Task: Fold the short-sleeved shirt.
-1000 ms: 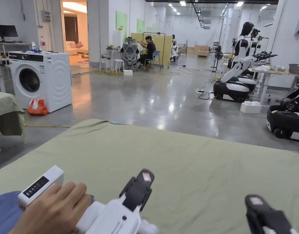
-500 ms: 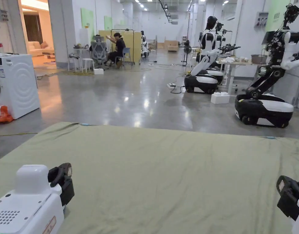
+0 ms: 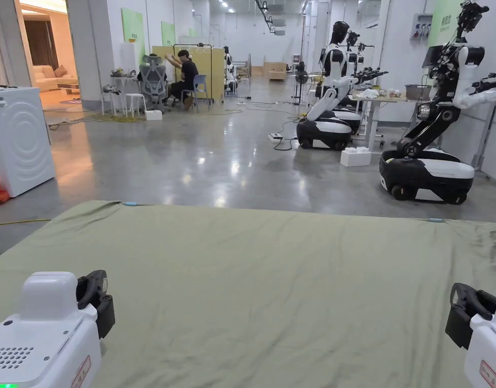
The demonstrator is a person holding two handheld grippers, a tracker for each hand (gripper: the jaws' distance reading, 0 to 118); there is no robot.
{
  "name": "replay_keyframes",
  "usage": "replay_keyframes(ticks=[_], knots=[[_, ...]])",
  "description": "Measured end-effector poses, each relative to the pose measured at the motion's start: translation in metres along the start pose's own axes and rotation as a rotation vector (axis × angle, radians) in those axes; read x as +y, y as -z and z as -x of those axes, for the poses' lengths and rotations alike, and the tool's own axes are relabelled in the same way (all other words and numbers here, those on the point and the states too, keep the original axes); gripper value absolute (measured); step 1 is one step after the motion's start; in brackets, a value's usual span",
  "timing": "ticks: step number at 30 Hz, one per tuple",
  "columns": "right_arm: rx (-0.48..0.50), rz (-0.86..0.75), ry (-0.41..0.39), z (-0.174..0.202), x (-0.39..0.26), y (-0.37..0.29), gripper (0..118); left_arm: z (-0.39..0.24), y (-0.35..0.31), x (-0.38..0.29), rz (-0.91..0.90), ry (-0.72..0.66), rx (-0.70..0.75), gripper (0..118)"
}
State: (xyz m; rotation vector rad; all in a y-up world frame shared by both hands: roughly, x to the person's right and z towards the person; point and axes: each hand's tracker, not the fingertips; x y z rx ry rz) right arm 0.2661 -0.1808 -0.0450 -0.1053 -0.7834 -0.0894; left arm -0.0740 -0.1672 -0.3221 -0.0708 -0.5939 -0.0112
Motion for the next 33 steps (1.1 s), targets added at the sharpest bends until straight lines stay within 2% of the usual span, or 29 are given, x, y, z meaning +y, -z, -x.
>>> replay_keyframes(ticks=[6,19,33], knots=[[-0.01,0.013,-0.043,0.008,0.001,-0.002,3,0.016,0.005,-0.009,0.013,0.007,0.006,0],[-0.011,0.004,-0.059,0.009,0.004,-0.006,3,0.001,0.003,-0.005,-0.003,0.069,-0.018,0],[-0.008,-0.003,-0.074,0.009,0.008,-0.007,3,-0.004,0.002,-0.003,-0.001,0.068,-0.028,0]])
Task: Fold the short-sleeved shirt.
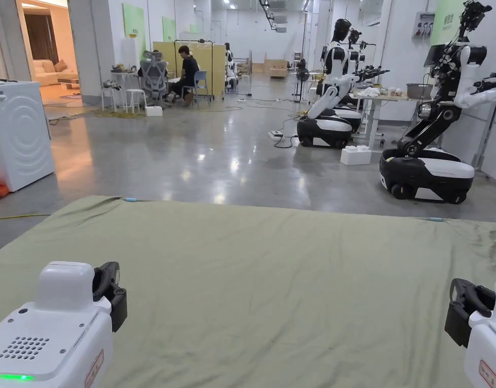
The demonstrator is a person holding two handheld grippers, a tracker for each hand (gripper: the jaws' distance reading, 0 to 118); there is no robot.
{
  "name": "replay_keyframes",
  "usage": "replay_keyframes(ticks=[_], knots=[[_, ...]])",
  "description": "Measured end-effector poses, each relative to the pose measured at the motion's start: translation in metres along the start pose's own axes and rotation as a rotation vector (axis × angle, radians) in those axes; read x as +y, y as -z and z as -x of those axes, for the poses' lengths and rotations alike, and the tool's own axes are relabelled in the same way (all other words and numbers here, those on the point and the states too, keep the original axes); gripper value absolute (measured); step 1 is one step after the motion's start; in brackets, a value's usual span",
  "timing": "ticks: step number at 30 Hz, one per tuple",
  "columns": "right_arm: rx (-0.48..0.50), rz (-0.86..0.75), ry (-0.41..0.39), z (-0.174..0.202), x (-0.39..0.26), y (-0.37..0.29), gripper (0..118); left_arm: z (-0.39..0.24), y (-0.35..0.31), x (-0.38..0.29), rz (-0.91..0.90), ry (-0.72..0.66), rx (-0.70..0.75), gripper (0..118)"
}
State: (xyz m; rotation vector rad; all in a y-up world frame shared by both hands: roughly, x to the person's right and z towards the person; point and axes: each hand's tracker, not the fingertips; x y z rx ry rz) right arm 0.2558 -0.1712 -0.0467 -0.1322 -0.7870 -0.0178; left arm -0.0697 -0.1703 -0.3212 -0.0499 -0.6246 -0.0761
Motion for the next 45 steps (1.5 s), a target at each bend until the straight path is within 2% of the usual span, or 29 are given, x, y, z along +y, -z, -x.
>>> replay_keyframes(ticks=[45], knots=[[0.006,0.007,0.003,-0.007,-0.007,0.003,3,-0.007,-0.001,0.007,0.001,0.0,-0.023,0]])
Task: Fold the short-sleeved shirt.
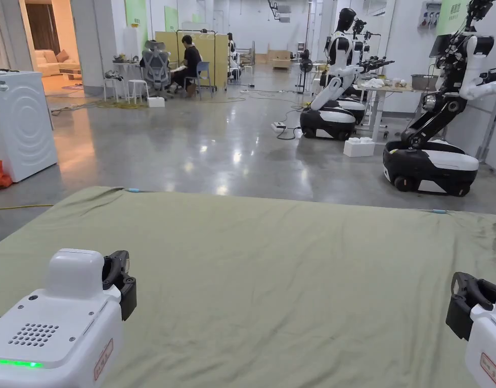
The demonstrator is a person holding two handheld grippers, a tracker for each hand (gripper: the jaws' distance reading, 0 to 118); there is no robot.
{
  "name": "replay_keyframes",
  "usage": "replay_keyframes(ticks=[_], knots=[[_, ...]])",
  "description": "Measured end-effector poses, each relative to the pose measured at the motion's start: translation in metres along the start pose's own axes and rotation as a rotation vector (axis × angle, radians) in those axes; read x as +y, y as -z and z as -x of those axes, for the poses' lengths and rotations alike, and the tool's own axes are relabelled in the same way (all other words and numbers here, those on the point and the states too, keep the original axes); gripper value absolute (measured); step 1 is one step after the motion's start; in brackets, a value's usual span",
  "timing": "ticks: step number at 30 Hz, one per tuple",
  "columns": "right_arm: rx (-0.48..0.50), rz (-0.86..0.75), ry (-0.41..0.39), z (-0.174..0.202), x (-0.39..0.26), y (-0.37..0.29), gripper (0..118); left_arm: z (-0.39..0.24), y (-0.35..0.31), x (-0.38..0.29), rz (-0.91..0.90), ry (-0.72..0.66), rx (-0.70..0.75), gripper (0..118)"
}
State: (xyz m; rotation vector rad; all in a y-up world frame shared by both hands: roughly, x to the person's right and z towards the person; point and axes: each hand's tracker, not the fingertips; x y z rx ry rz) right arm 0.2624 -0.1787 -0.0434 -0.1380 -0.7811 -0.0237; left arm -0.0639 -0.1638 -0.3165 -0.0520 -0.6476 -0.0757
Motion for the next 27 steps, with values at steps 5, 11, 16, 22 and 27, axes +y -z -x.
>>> replay_keyframes(ticks=[5,11,16,22,27], knots=[[0.002,-0.016,-0.027,0.009,0.003,0.001,3,0.005,-0.004,0.002,-0.007,0.009,0.011,0],[0.229,-0.067,-0.063,0.11,0.017,0.013,3,0.085,-0.054,0.004,-0.01,-0.044,0.252,0],[0.515,-0.054,-0.051,0.223,0.025,0.013,3,0.166,-0.137,-0.003,0.033,-0.044,0.478,0],[0.679,-0.044,-0.046,0.295,0.021,-0.005,3,0.211,-0.191,-0.015,0.108,0.026,0.596,0],[0.731,0.002,-0.085,0.311,0.006,-0.018,3,0.244,-0.152,-0.003,0.267,-0.074,0.475,0]])
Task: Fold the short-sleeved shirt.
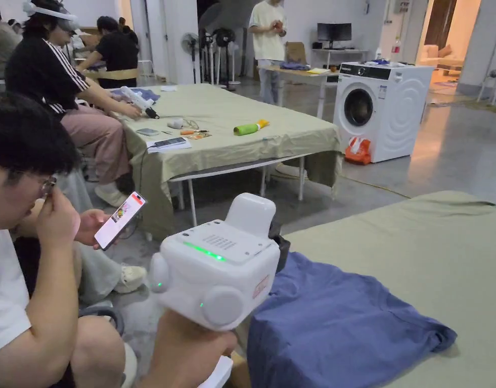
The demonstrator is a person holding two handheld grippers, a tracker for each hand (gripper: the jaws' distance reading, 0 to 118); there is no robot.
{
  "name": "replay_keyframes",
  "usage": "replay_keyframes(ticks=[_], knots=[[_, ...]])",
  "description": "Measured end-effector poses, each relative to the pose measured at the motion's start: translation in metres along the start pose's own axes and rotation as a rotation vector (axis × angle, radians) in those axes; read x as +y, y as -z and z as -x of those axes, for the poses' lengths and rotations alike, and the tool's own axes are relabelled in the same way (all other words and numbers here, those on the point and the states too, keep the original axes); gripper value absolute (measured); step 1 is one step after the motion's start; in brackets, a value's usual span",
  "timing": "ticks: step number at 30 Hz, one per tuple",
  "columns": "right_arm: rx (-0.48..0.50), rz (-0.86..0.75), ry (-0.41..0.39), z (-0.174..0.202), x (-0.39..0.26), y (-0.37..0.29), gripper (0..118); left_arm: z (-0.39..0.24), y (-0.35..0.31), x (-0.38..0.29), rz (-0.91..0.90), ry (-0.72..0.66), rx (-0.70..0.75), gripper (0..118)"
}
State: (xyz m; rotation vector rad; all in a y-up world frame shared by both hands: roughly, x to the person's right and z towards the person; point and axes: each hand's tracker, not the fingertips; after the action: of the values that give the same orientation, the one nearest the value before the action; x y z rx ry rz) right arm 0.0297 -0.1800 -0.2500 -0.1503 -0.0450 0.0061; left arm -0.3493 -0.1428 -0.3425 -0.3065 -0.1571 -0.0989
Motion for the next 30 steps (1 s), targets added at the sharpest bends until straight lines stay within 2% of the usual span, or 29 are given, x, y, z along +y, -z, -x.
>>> replay_keyframes(ticks=[2,4,6,8,10,12,13,14,15,16,17,19,21,24,26,27,28,29,30], knots=[[0.007,0.04,-0.003,0.004,-0.009,0.002,3,-0.004,0.042,0.02,0.159,0.016,-0.044,0],[0.013,0.07,-0.014,0.007,-0.017,0.005,3,-0.004,0.094,0.034,0.269,-0.088,-0.231,0],[0.008,0.098,-0.011,0.01,-0.025,0.006,3,-0.005,0.151,0.035,0.444,-0.213,-0.313,0],[0.025,0.146,0.0,0.012,-0.032,0.01,3,-0.004,0.213,0.024,0.633,-0.314,-0.29,0],[0.027,0.176,0.001,0.014,-0.04,0.013,3,-0.008,0.259,0.004,0.818,-0.267,-0.23,0],[0.029,0.203,-0.003,0.014,-0.045,0.017,3,-0.011,0.294,-0.014,0.887,-0.236,-0.185,0],[0.023,0.211,-0.001,0.014,-0.047,0.019,3,-0.011,0.306,-0.02,0.882,-0.264,-0.182,2],[0.025,0.218,-0.001,0.012,-0.048,0.021,3,-0.013,0.312,-0.026,0.869,-0.323,-0.186,21],[0.025,0.223,-0.002,0.007,-0.05,0.024,3,-0.011,0.32,-0.03,0.857,-0.383,-0.19,79],[0.022,0.231,-0.007,0.006,-0.051,0.028,3,-0.008,0.328,-0.033,0.816,-0.452,-0.202,109],[0.014,0.242,-0.013,0.005,-0.051,0.032,3,-0.006,0.338,-0.036,0.767,-0.478,-0.226,109],[0.007,0.253,-0.007,0.0,-0.052,0.038,3,-0.009,0.345,-0.042,0.742,-0.424,-0.213,116],[0.009,0.257,0.001,-0.002,-0.053,0.043,3,-0.018,0.36,-0.054,0.795,-0.312,-0.141,116],[-0.002,0.276,0.011,-0.008,-0.058,0.052,3,-0.043,0.382,-0.092,0.924,-0.135,-0.126,116],[-0.006,0.288,0.013,-0.011,-0.061,0.056,3,-0.057,0.391,-0.12,0.984,-0.12,-0.168,115],[-0.011,0.298,0.01,-0.011,-0.062,0.056,3,-0.063,0.393,-0.131,0.976,-0.104,-0.162,115],[-0.015,0.305,0.008,-0.013,-0.063,0.056,3,-0.067,0.388,-0.13,0.89,-0.026,-0.111,116],[-0.021,0.312,0.005,-0.015,-0.064,0.057,3,-0.072,0.384,-0.13,0.84,-0.029,-0.115,116],[-0.025,0.316,0.005,-0.017,-0.065,0.057,3,-0.069,0.391,-0.131,0.89,-0.052,-0.121,114]])
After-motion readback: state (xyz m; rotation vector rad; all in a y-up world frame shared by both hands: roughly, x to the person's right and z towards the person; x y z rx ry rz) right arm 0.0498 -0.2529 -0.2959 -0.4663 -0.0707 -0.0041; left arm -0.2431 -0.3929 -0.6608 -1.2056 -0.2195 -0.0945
